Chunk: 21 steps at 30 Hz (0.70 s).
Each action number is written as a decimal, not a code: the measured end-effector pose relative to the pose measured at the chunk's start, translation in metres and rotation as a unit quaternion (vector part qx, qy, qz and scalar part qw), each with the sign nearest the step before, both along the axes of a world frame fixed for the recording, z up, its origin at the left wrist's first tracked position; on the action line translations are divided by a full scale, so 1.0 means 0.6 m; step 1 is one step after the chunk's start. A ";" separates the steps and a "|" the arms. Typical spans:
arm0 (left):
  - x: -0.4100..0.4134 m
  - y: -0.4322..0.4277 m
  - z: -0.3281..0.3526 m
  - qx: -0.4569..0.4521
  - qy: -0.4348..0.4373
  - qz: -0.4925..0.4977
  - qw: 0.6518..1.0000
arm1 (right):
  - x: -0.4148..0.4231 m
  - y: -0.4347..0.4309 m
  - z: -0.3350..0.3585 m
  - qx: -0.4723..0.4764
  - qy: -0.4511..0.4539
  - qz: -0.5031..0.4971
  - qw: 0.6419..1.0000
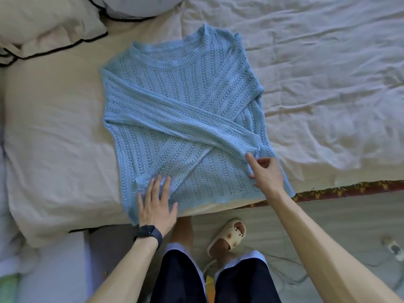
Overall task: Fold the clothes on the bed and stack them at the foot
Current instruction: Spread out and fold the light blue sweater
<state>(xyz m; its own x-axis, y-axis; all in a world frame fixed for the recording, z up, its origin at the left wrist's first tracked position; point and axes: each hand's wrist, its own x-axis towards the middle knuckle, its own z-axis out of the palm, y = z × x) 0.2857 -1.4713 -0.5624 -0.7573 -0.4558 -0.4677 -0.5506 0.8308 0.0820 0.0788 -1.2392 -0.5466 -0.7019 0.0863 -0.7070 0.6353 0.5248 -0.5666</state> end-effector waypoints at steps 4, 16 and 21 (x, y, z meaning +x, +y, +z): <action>-0.003 -0.002 -0.008 -0.011 -0.026 0.001 1.000 | -0.013 -0.029 -0.001 -0.046 0.000 -0.058 0.997; 0.022 0.035 0.009 -0.064 0.192 0.235 0.951 | 0.053 0.060 -0.013 0.117 0.021 -0.027 0.992; 0.084 -0.007 -0.021 0.057 0.144 0.575 0.804 | 0.040 0.125 -0.036 0.208 0.017 0.122 0.970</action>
<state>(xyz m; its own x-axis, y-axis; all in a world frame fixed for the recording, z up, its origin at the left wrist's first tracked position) 0.3360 -1.4754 -0.5751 0.0494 -0.8983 -0.4366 -0.8938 -0.2348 0.3821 0.1030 -1.1645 -0.5683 -0.7593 0.1872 -0.6232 0.4481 0.8449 -0.2921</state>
